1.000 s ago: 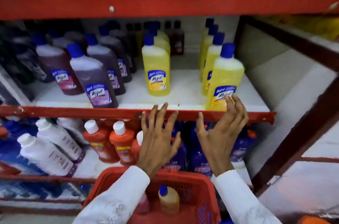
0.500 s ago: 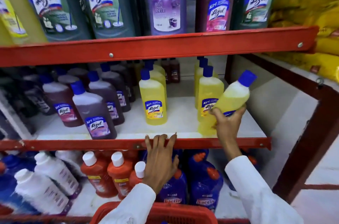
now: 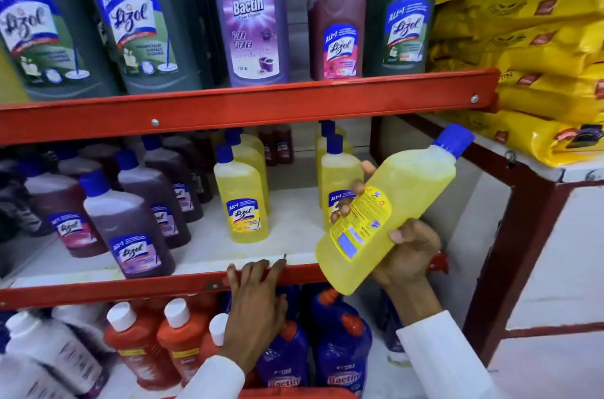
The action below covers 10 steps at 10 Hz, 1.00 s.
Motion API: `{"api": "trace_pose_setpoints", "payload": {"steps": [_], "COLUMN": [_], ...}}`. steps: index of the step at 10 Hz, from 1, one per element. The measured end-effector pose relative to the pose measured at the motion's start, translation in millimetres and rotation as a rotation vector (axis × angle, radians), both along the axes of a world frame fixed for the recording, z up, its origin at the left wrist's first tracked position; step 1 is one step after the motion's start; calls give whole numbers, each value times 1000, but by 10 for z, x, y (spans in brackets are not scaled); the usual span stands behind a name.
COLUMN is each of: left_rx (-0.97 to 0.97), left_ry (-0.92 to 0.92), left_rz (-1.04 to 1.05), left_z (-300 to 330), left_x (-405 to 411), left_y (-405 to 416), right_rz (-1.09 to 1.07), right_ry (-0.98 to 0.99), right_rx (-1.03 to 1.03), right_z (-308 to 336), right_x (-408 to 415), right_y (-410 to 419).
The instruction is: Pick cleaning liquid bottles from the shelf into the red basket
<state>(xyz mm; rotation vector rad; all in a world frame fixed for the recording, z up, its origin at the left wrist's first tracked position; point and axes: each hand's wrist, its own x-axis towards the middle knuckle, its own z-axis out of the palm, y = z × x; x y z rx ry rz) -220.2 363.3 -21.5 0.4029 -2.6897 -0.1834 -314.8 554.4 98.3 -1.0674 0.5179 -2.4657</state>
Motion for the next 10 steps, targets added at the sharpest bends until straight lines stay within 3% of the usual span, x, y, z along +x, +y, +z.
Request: {"api": "trace_pose_setpoints", "payload": {"steps": [1,2,5,10], "left_rx": [14,31,42,24], "left_ry": [15,22,-1,-38], "left_rz": [-1,-3,7,15], "left_z": [1,3,11,125], "left_x": [0,4,4,26], "left_y": [13,17,19,48], "right_rz": [-740,-1148,-1193,-1238], "right_ry": [-178,-194,-28,74], "right_rx": [272,457,772,1026], "right_z": [-16,-86,-415,-460], "right_x": [37,-6,-423,-280], "right_y": [-62,-149,-340,-464]}}
